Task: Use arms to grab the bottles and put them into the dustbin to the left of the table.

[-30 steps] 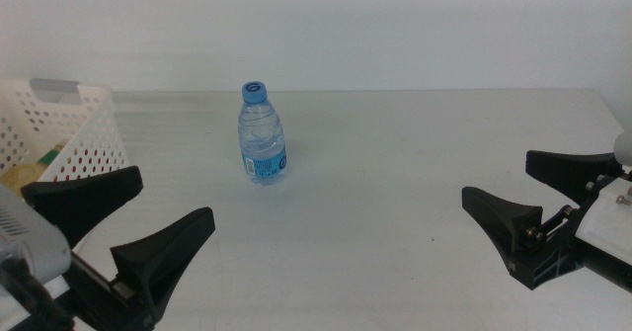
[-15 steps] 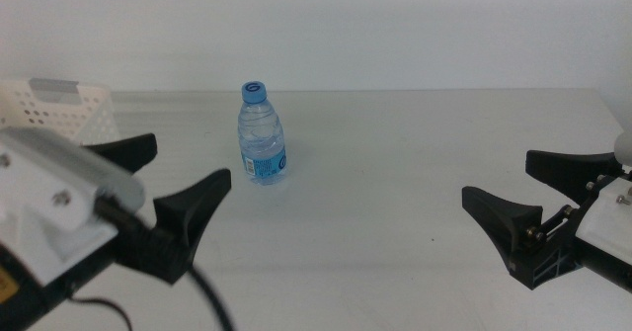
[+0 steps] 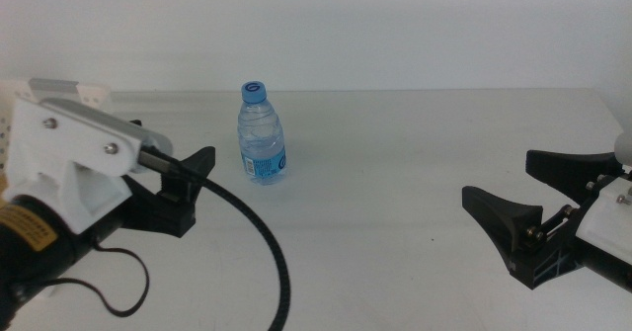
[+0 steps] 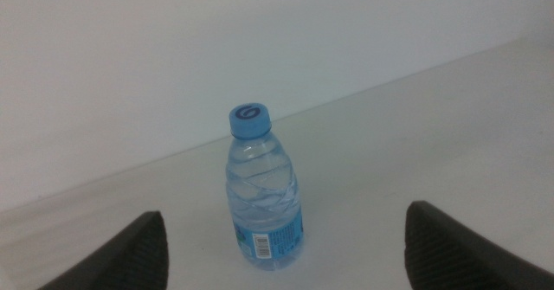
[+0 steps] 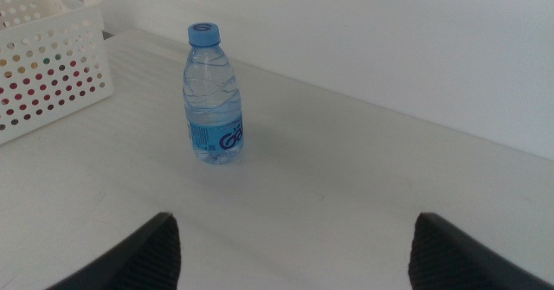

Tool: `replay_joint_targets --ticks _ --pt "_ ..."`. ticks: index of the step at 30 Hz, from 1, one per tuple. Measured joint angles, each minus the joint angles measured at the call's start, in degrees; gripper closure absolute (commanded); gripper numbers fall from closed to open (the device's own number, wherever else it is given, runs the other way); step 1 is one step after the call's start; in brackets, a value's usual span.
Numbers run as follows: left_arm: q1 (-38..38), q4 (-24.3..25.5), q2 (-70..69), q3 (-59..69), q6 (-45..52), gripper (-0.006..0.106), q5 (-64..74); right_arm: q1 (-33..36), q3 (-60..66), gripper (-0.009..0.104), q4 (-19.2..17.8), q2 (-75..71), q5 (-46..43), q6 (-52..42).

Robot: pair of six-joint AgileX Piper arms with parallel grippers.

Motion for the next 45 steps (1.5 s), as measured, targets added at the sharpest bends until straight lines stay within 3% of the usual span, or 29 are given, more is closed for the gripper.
replay_joint_targets --ticks 13,21,27,38,45 --pt "0.1 7.9 11.8 0.0 -7.3 0.010 -8.4 0.0 0.0 0.026 0.0 0.0 0.0 0.0" --pt "0.3 9.6 15.8 0.7 -8.7 0.010 -13.4 0.0 0.0 0.026 0.0 0.0 0.0 0.0" --pt "3.4 11.0 17.4 5.3 -11.2 0.010 -23.0 0.0 0.0 0.026 0.0 0.0 0.0 0.0" --pt "8.3 19.1 24.9 5.7 -17.3 0.010 -34.3 0.0 0.0 0.026 0.0 0.0 0.0 0.0" --pt "9.8 21.8 31.1 3.1 -18.6 0.010 -36.8 0.0 0.0 0.026 0.0 0.0 0.0 0.0"
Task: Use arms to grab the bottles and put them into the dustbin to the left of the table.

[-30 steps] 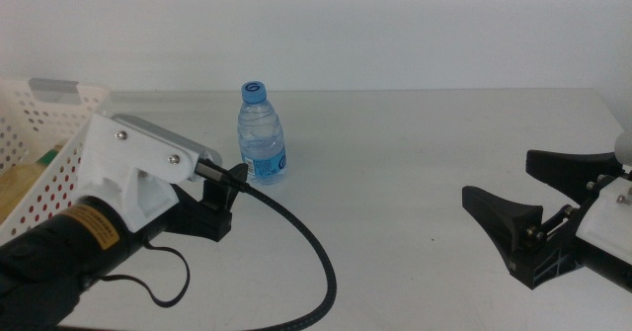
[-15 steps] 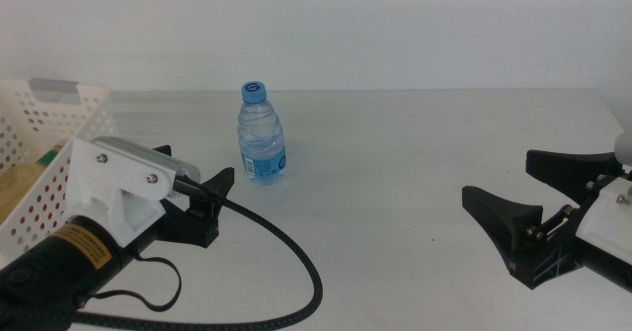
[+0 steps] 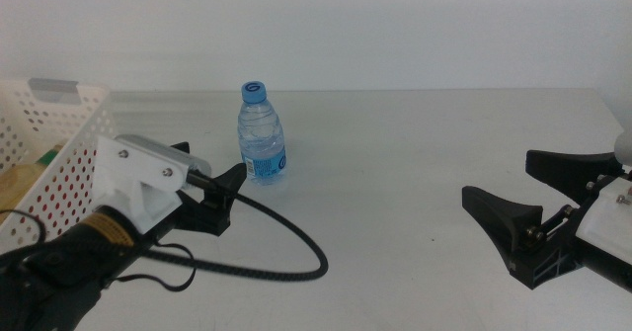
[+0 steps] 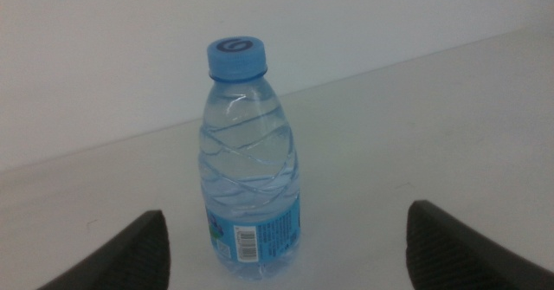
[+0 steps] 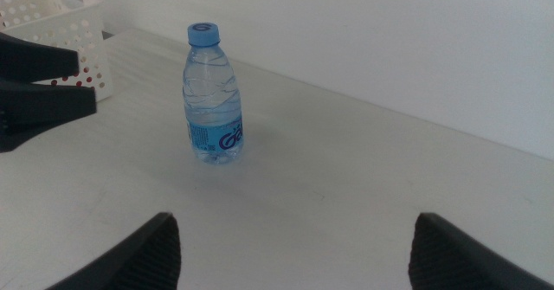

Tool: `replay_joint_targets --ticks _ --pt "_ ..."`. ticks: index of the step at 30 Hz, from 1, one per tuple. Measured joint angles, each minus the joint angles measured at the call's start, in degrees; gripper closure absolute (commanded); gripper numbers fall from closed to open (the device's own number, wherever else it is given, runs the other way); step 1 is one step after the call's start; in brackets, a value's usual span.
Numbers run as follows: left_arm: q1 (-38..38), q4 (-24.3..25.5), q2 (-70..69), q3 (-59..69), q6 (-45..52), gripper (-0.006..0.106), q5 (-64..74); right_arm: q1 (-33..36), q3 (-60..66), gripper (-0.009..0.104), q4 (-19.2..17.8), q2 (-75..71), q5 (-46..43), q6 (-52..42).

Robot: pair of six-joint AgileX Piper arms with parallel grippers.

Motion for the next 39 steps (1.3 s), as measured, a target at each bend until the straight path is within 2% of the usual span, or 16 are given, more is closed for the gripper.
replay_joint_targets --ticks 39 --pt "0.2 0.6 28.8 -27.5 -0.6 0.010 -1.3 0.0 0.0 0.026 0.0 0.0 0.0 0.0"
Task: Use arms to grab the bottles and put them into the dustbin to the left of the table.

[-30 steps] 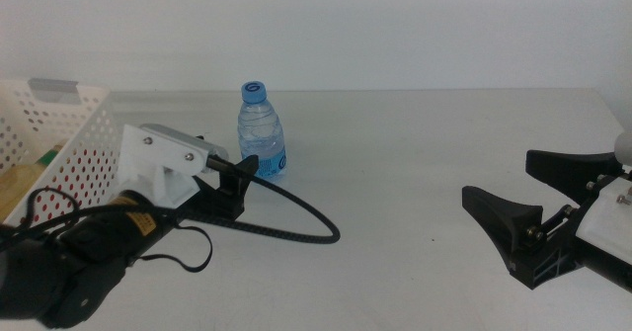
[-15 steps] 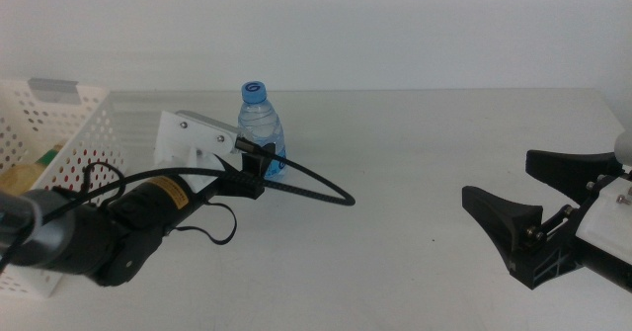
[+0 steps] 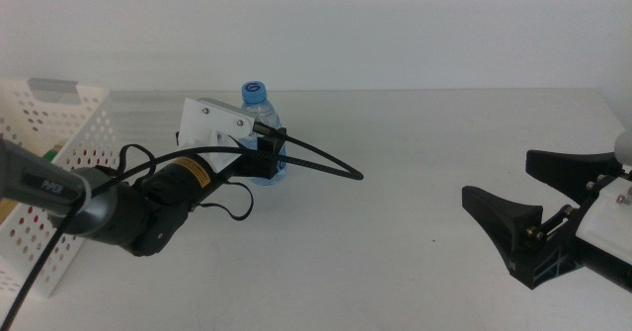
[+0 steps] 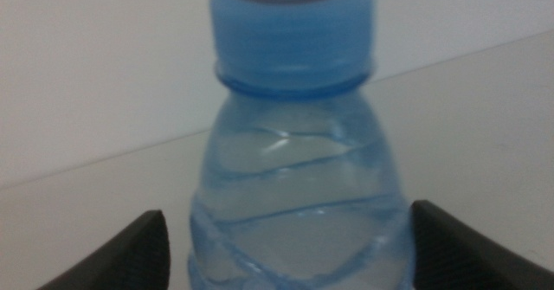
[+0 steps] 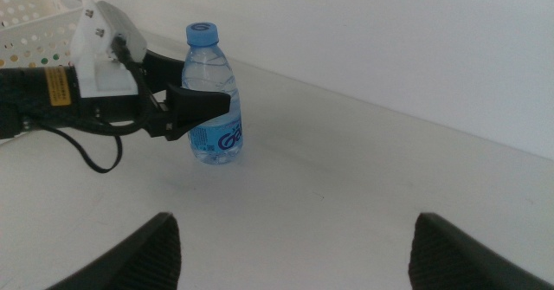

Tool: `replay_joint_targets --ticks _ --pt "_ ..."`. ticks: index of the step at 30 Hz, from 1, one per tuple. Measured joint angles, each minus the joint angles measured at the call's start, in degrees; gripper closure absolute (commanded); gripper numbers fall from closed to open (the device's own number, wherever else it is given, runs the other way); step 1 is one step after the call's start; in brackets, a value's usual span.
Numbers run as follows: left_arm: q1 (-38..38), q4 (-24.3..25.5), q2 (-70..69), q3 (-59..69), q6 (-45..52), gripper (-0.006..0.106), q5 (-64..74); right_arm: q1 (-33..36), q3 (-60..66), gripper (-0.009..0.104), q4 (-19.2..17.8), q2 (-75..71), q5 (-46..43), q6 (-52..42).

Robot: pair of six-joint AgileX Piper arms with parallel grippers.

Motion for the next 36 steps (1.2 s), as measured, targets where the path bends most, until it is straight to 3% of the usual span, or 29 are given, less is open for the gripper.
replay_joint_targets --ticks 8,13,19,20,22,27,36 --pt "0.2 0.0 3.1 -3.0 -0.1 0.012 -0.4 0.0 0.0 0.026 0.0 0.0 0.0 0.0" --pt "0.2 0.4 4.5 -3.9 -0.2 0.024 -0.4 0.0 0.0 0.026 0.0 0.0 0.0 0.0" --pt "0.2 1.7 4.5 -3.9 -0.2 0.053 -0.4 0.0 0.0 0.026 0.0 0.0 0.0 0.0" --pt "0.3 1.7 4.5 -3.9 -0.3 0.071 -0.4 0.0 0.0 0.026 0.0 0.0 0.0 0.0" --pt "0.3 1.7 4.5 -3.9 -1.2 0.083 -0.4 0.0 0.0 0.026 0.0 0.0 0.0 0.0" --pt "0.4 2.9 4.5 -4.0 -4.1 0.105 -0.4 0.0 0.0 0.026 0.0 0.0 0.0 0.0" --pt "0.3 5.3 -1.2 -0.3 -4.7 0.105 5.7 0.0 0.0 0.026 0.0 0.0 0.0 0.0"
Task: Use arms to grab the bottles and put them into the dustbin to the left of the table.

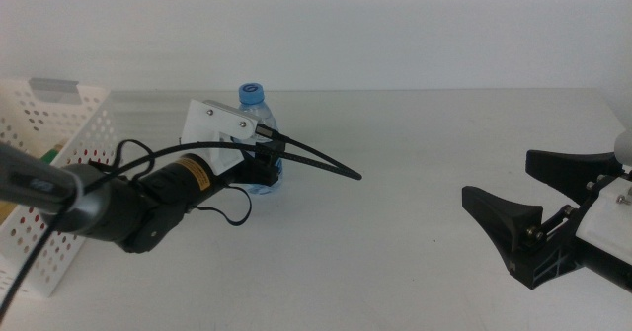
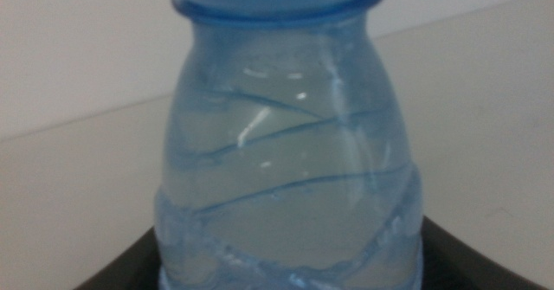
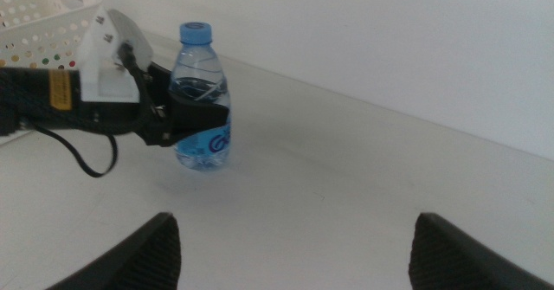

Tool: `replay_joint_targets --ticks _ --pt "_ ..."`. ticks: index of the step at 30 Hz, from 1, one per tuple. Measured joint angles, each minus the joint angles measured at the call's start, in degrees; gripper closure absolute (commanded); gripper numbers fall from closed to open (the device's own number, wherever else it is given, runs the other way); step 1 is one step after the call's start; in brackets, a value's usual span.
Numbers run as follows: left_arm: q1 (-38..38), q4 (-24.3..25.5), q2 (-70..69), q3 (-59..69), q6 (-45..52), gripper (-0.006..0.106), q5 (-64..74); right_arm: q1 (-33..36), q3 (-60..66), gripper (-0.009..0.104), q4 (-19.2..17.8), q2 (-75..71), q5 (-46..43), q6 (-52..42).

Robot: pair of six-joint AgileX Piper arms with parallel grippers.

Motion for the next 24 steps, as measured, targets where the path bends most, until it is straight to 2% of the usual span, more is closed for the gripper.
replay_joint_targets --ticks 8,16,24 --pt "0.0 1.3 -11.2 3.8 0.3 0.105 8.9 0.0 0.0 0.026 0.0 0.0 0.0 0.0" --pt "0.0 6.6 -25.0 4.9 -2.9 0.105 22.6 0.0 0.0 0.026 0.0 0.0 0.0 0.0" --pt "0.0 7.0 -37.2 5.1 -4.6 0.105 36.0 0.0 0.0 0.026 0.0 0.0 0.0 0.0"
